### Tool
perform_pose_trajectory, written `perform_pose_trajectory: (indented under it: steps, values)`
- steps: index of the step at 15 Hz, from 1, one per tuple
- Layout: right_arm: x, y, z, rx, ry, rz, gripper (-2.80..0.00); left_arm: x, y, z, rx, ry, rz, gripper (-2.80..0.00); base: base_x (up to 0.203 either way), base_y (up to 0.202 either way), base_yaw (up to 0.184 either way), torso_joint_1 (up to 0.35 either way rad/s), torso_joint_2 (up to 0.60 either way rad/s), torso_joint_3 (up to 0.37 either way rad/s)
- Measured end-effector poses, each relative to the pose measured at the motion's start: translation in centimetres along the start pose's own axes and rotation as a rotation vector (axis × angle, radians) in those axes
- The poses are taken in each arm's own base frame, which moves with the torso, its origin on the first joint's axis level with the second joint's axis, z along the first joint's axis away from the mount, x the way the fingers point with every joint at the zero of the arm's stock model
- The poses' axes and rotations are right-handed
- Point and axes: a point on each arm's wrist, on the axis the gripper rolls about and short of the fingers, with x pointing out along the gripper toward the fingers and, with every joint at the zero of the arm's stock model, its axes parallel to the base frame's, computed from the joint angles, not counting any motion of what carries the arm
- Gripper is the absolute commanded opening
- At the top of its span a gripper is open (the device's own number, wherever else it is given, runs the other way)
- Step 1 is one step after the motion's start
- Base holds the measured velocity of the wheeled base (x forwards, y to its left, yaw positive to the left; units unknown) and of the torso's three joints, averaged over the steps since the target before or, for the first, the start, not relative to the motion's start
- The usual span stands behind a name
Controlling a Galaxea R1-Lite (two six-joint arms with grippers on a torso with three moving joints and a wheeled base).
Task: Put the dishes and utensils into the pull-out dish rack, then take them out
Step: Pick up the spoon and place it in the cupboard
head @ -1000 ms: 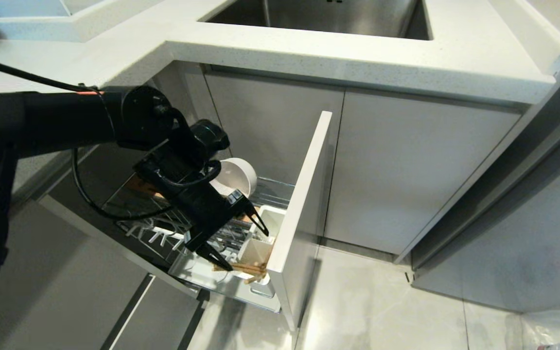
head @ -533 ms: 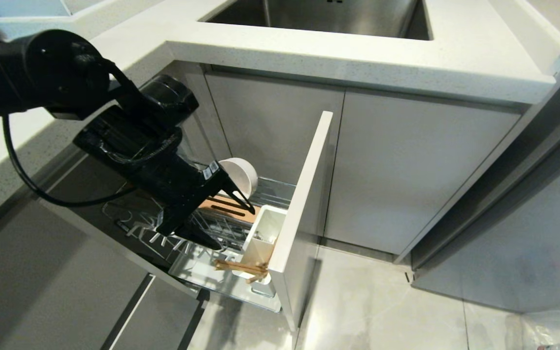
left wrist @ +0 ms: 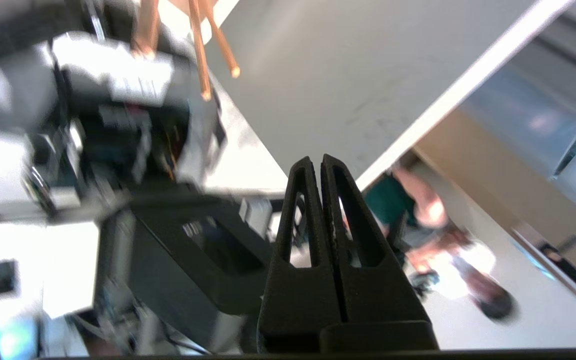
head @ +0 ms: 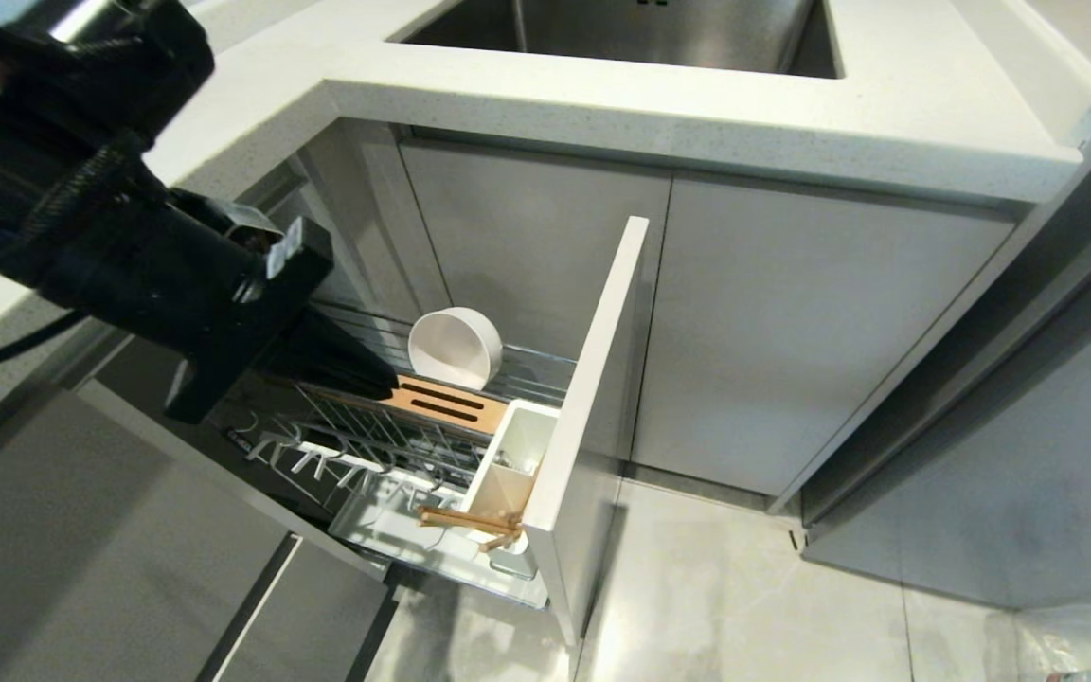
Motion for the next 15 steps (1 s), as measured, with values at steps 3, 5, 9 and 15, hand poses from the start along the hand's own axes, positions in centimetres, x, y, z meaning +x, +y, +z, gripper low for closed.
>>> perform_pose_trajectory:
  steps: [3,5,9,15]
  values:
    - [0.0,0.0,0.0,0.000,0.000,0.000,-2.80,-4.1,0.1,-1.6,0.073,-0.186,-0.052,-2.80,0.000,0.000,0.000,0.000,0.00,0.000]
    - [0.0,0.0,0.0,0.000,0.000,0.000,-2.80,-6.8,0.5,-2.3,0.108,-0.354,-0.060,-2.80,0.000,0.000,0.000,0.000,0.00,0.000]
    - [0.0,0.0,0.0,0.000,0.000,0.000,-2.80,-10.8,1.7,-2.4,0.065,-0.667,-0.042,-2.80,0.000,0.000,0.000,0.000,0.00,0.000]
    - [0.0,0.0,0.0,0.000,0.000,0.000,-2.80,-15.8,5.0,-3.2,-0.137,-1.031,0.086,-2.80,0.000,0.000,0.000,0.000,0.00,0.000]
